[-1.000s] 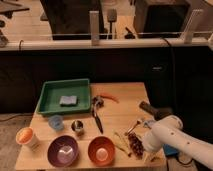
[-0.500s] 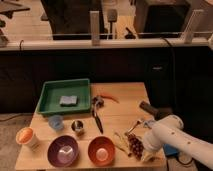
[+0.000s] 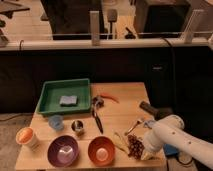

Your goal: Place grapes in red bowl

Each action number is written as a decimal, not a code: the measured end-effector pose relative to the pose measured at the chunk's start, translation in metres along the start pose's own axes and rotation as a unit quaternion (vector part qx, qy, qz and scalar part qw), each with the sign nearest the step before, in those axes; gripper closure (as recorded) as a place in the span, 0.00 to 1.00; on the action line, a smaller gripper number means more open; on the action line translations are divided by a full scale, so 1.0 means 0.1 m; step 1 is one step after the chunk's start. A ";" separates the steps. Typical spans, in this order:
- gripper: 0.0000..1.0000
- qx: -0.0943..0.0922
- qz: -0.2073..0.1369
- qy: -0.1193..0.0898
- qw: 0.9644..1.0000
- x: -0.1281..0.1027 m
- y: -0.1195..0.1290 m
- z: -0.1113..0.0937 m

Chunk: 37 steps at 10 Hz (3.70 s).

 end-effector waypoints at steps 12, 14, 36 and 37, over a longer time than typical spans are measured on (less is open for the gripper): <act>1.00 -0.002 -0.001 0.000 1.000 0.00 0.02 -0.04; 1.00 0.000 -0.001 0.000 1.000 0.00 0.01 -0.06; 0.98 0.086 -0.110 0.002 0.990 -0.99 -0.29 -1.25; 0.98 0.088 -0.118 0.000 0.989 -1.06 -0.28 -1.28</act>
